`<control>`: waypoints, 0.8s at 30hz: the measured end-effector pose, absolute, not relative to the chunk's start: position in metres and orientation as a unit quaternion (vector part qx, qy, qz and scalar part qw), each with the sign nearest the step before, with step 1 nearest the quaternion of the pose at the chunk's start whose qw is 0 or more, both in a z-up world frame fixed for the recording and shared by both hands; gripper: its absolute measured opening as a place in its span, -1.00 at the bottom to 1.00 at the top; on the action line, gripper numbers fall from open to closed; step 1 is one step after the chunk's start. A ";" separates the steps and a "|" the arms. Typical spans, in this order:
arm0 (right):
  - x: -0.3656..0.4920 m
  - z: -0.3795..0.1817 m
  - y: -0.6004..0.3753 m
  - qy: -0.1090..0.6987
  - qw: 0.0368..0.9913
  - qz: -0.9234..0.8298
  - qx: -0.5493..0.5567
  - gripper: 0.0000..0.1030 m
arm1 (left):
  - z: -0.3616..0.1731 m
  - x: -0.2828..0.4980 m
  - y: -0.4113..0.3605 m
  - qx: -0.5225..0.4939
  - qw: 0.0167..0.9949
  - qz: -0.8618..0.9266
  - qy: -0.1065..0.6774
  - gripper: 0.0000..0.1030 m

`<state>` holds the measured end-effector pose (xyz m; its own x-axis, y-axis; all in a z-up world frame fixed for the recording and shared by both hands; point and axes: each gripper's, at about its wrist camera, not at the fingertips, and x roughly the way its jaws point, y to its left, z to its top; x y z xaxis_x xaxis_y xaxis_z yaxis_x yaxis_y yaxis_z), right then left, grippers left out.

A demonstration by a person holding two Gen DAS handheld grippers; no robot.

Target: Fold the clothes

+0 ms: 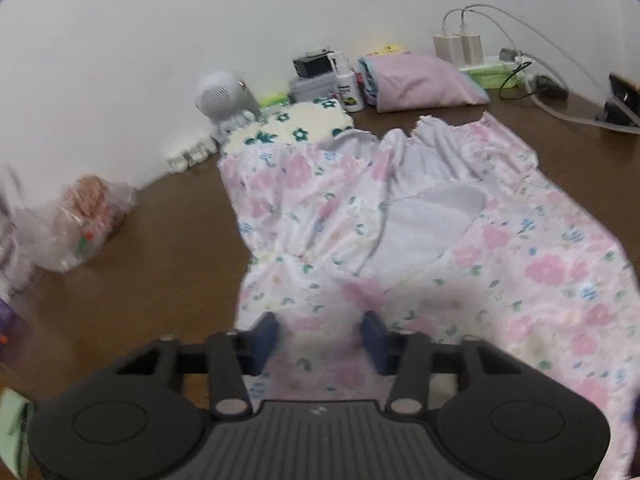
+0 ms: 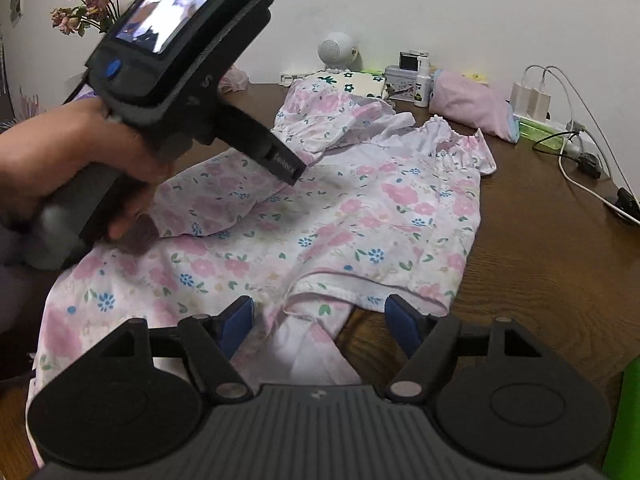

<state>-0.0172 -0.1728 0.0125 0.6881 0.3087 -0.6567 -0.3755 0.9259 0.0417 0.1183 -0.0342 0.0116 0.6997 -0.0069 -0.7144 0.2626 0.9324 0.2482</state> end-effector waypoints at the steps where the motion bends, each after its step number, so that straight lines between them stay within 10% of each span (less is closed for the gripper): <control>1: -0.017 0.012 -0.173 0.348 0.917 0.188 -0.048 0.44 | 0.013 0.118 -0.031 0.148 0.907 -0.083 0.387 -0.64; 10: -0.016 0.013 -0.166 0.345 0.918 0.189 -0.052 0.54 | 0.016 0.117 -0.046 0.134 0.899 -0.133 0.394 -0.16; 13: -0.017 0.013 -0.166 0.344 0.918 0.190 -0.052 0.54 | 0.012 0.119 -0.042 0.134 0.901 -0.129 0.391 -0.76; 24: -0.005 0.020 -0.185 0.371 0.906 0.192 -0.063 0.46 | 0.019 0.064 0.085 -0.062 0.929 -0.030 0.363 -0.89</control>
